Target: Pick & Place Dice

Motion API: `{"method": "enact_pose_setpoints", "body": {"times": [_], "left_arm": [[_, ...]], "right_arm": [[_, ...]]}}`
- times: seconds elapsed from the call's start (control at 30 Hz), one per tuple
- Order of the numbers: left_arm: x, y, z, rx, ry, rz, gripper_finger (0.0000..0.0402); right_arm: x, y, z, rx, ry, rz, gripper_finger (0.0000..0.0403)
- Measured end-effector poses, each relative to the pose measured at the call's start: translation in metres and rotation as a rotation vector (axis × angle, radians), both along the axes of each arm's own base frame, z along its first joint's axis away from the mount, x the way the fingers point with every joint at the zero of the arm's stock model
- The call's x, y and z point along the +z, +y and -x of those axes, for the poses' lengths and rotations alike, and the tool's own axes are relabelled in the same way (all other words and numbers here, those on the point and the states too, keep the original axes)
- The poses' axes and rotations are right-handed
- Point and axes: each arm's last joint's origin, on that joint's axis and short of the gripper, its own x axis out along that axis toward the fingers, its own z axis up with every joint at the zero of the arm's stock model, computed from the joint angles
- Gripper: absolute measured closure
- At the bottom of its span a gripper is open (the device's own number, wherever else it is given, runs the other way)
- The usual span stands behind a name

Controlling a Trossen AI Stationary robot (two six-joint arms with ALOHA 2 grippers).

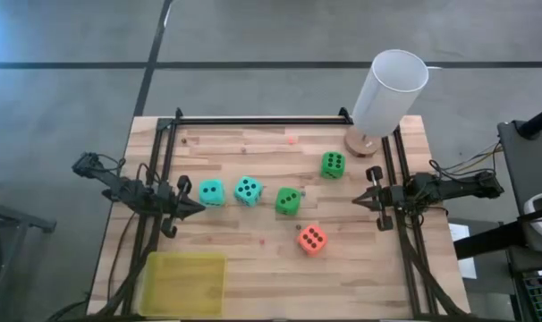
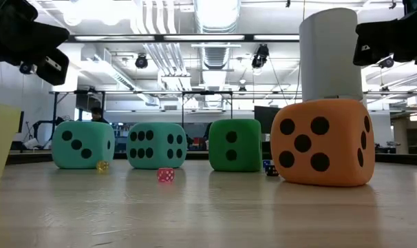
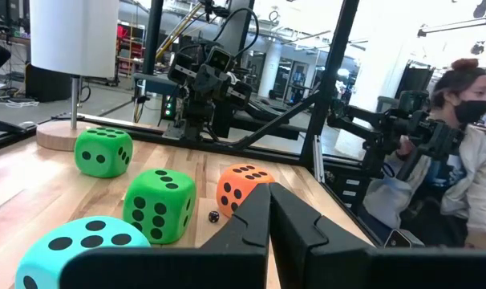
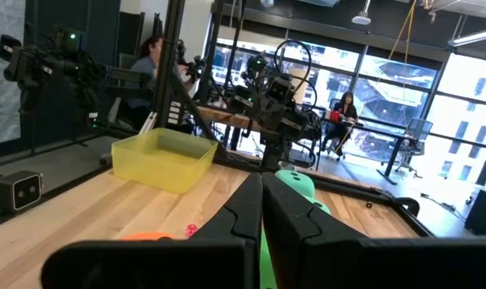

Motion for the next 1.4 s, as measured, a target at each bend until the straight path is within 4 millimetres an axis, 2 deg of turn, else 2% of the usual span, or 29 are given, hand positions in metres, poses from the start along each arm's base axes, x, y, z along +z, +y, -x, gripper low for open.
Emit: {"method": "enact_pose_setpoints", "body": {"times": [0.6, 0.77, 0.9, 1.0, 1.17, 1.4], "left_arm": [[0.000, 0.000, 0.000, 0.000, 0.000, 0.000, 0.0394], [0.000, 0.000, 0.000, 0.000, 0.000, 0.000, 0.0394], [0.000, 0.000, 0.000, 0.000, 0.000, 0.000, 0.0394], [0.000, 0.000, 0.000, 0.000, 0.000, 0.000, 0.0394], [0.000, 0.000, 0.000, 0.000, 0.000, 0.000, 0.0394], [0.000, 0.000, 0.000, 0.000, 0.000, -0.001, 0.0394]], "right_arm": [[0.000, 0.000, 0.000, 0.002, 0.002, -0.011, 0.0394], [0.001, 0.000, 0.000, 0.021, 0.019, -0.148, 0.0394], [0.002, 0.000, 0.000, 0.056, 0.043, -0.325, 0.0394], [0.006, 0.001, 0.001, 0.091, 0.004, -0.314, 0.0394], [0.019, 0.005, 0.006, 0.249, -0.125, -0.265, 0.0394], [0.030, 0.004, 0.011, 0.268, -0.264, -0.234, 0.0394]]}}
